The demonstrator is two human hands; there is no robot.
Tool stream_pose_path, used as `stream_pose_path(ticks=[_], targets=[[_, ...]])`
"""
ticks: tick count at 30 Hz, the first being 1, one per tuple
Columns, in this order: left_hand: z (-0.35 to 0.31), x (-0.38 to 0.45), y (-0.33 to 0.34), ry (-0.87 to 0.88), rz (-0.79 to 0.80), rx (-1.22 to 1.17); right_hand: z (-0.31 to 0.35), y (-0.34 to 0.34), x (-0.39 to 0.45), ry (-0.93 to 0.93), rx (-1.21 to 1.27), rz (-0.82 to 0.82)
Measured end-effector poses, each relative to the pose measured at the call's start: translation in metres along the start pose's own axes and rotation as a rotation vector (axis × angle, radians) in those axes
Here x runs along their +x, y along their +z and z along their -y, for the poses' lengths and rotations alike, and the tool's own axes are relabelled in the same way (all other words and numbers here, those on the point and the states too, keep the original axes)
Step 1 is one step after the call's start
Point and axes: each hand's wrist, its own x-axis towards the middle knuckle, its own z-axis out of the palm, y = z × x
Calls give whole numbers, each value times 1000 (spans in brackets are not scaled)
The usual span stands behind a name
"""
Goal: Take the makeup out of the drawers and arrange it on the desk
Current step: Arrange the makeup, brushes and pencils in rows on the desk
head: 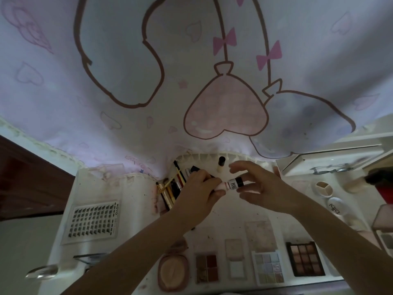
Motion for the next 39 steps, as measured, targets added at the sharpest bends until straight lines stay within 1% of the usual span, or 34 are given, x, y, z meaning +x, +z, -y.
stream_pose_path(ticks=[2,4,6,8,9,11,14,18,21,23,25,27,31,33,35,37,39], targets=[[2,-2,4,6,-35,34,2,3,2,117,48,33],[3,-3,5,4,-40,13,3,5,5,167,4,4],[5,-3,5,22,-25,16,3,7,7,148,-97,-10],[6,-3,5,57,-29,15,1,8,7,96,-106,-11],[6,-3,5,35,-52,-3,1,8,6,62,-102,-15],[5,-5,6,-19,1,-46,-1,8,5,17,-88,-27],[5,-6,7,-40,37,-50,-8,9,4,5,-56,-60],[6,-5,10,-101,85,-226,-15,10,3,1,-59,-86],[8,-6,13,-232,166,-376,-20,10,3,40,-28,-116],[9,-6,17,-328,209,-490,-24,11,3,108,107,-106],[10,-5,22,-428,215,-641,-27,15,4,203,218,-79],[13,-4,27,-492,222,-727,-33,20,6,279,183,-62],[18,-4,37,-526,286,-816,-38,27,11,364,154,-24],[21,-1,42,-568,296,-833,-41,28,15,358,32,-19],[27,5,45,-643,273,-821,-46,26,23,347,-193,-55],[36,10,48,-675,240,-671,-54,25,34,355,-383,-87],[46,13,48,-664,174,-529,-61,26,49,409,-518,-113]])
